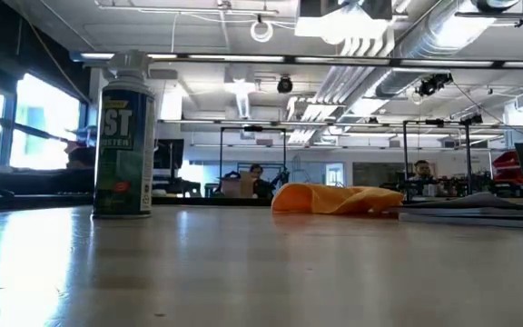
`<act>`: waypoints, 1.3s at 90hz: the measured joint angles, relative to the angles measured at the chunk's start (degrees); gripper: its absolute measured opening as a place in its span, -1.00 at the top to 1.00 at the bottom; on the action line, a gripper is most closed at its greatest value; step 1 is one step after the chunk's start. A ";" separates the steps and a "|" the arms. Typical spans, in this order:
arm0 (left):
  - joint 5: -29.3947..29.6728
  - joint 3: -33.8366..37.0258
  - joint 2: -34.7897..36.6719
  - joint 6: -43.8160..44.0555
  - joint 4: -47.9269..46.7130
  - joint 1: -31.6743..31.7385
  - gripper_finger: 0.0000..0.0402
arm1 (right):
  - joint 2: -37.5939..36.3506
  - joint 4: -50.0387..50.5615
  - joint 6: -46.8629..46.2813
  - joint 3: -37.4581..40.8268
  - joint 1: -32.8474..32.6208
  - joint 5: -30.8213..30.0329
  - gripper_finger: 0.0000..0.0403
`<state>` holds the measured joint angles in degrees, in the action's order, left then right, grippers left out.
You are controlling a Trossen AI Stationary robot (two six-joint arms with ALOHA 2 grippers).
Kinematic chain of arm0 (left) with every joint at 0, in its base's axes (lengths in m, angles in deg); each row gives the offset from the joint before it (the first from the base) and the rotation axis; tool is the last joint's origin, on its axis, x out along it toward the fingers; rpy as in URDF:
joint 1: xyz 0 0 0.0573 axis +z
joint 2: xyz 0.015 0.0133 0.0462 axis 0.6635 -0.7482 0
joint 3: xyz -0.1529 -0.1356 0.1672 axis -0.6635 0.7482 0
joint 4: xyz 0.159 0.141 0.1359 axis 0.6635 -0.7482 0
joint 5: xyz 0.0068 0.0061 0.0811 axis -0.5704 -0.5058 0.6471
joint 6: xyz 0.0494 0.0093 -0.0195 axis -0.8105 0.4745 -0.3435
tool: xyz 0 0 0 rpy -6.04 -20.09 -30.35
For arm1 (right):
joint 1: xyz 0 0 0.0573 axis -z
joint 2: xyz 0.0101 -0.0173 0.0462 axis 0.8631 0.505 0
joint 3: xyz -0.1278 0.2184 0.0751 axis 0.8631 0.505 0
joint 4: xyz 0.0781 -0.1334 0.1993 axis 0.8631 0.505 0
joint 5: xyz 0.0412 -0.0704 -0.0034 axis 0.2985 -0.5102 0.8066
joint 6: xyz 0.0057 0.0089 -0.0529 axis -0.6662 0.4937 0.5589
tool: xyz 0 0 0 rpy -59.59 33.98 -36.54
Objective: Apply microfiber cloth
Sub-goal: Spray the front and back of the cellphone using the spray bottle
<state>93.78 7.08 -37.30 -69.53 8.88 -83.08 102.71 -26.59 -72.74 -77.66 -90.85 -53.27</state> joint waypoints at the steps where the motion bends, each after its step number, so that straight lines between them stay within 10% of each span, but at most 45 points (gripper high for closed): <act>1: 0.03 0.00 0.00 0.03 0.00 0.01 0.08 | 0.00 -0.08 0.00 0.00 0.10 0.00 1.00; 69: 4.29 0.00 0.02 0.49 0.66 -0.69 0.93 | 0.04 -2.01 -1.73 0.07 1.55 1.13 0.96; 95: 14.85 0.00 4.51 0.09 -4.32 -6.02 0.96 | 0.07 -2.18 -1.53 0.07 2.68 0.25 0.53; 117: 29.92 0.00 15.64 13.96 -30.09 -12.07 0.97 | 0.07 -1.03 -4.92 0.07 5.80 -0.83 0.11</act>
<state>123.70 7.08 -21.66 -55.56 -21.21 -95.15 102.78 -27.63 -77.66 -77.60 -85.04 -54.09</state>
